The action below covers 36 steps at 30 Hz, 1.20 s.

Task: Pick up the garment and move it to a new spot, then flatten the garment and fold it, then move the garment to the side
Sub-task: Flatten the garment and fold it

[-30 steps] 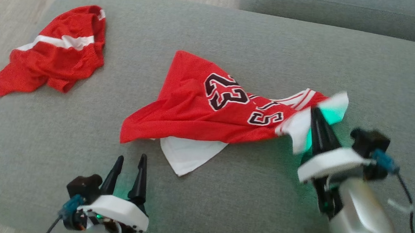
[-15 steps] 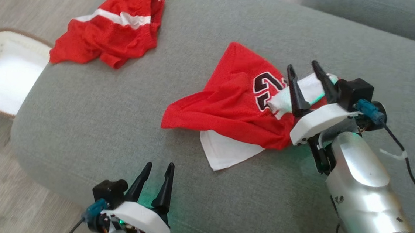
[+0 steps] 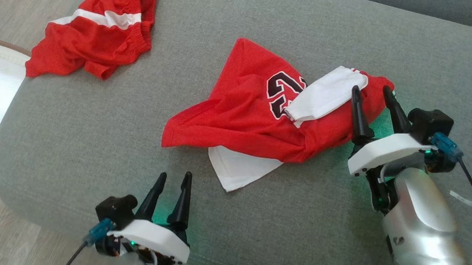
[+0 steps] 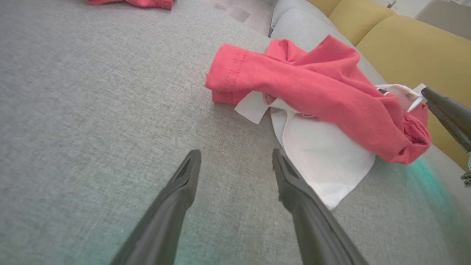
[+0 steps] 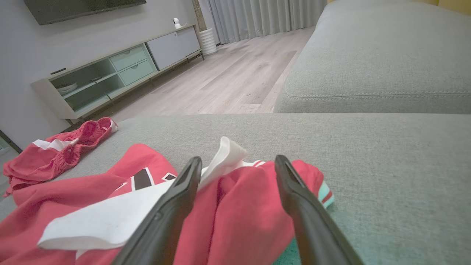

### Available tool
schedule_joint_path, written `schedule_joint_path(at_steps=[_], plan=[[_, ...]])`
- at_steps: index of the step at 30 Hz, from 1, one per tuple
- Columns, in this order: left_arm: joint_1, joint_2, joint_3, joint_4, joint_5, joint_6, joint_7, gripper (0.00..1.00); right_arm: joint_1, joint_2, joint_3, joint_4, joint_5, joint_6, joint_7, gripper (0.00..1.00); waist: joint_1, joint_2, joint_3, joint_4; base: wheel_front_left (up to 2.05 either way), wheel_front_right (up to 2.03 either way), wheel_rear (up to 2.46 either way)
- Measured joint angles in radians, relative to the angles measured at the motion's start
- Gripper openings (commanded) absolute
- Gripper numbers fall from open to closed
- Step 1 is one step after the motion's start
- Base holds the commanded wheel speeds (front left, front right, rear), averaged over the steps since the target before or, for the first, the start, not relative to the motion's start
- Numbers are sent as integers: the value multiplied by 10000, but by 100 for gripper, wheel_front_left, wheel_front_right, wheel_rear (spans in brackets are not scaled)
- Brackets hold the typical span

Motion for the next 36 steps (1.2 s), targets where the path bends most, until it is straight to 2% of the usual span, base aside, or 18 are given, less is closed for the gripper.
schedule_joint_path(at_steps=[13, 14, 15, 17, 18, 20, 21, 22, 29, 36], plan=[[25, -8, 148, -59, -2, 0, 0, 100, -851, 2, 516, 972, 968, 0, 0, 98, 0, 0, 21, 270, 0, 0, 0], [31, -8, 148, -50, -2, 0, 0, 100, -861, 0, 495, 1043, 974, 0, 0, 86, 0, 0, 5, 267, 0, 0, 0], [35, -8, 148, -38, -2, 0, 0, 100, -860, 0, 497, 1133, 978, 0, 0, 81, -1, 0, -10, 260, 0, 0, 0], [55, -8, 148, -25, -4, 0, 0, 100, -861, 0, 477, 1317, 976, 0, 0, 50, 0, 0, -35, 237, 0, 0, 0], [58, -8, 146, -10, -4, 0, 0, 100, -861, 0, 474, 1406, 978, 0, 0, 49, 0, 0, -47, 226, 0, 0, 0], [58, -8, 146, 0, -23, 0, 0, 100, -869, 0, 447, 1536, 1034, 0, 0, 39, -1, 0, -53, 208, 0, 0, 0], [58, -8, 146, 0, -46, 0, 0, 100, -887, 0, 435, 1572, 1072, 0, 0, 26, 0, 0, -53, 198, 0, 0, 0], [57, -8, 146, 0, -46, 0, 0, 100, -921, 0, 420, 1611, 1083, 0, 0, 0, 0, 0, -57, 188, 0, 0, 0], [67, -8, 230, 2, 6, 0, 0, 100, -984, 2, 257, 533, 1379, 0, 0, 0, -1, 0, -250, -48, 0, 0, 0], [565, -6, 514, 35, 73, 0, 0, 100, -294, 13, -711, -460, 1557, 0, 0, 0, -1, 0, -699, -864, 0, 0, 0]])
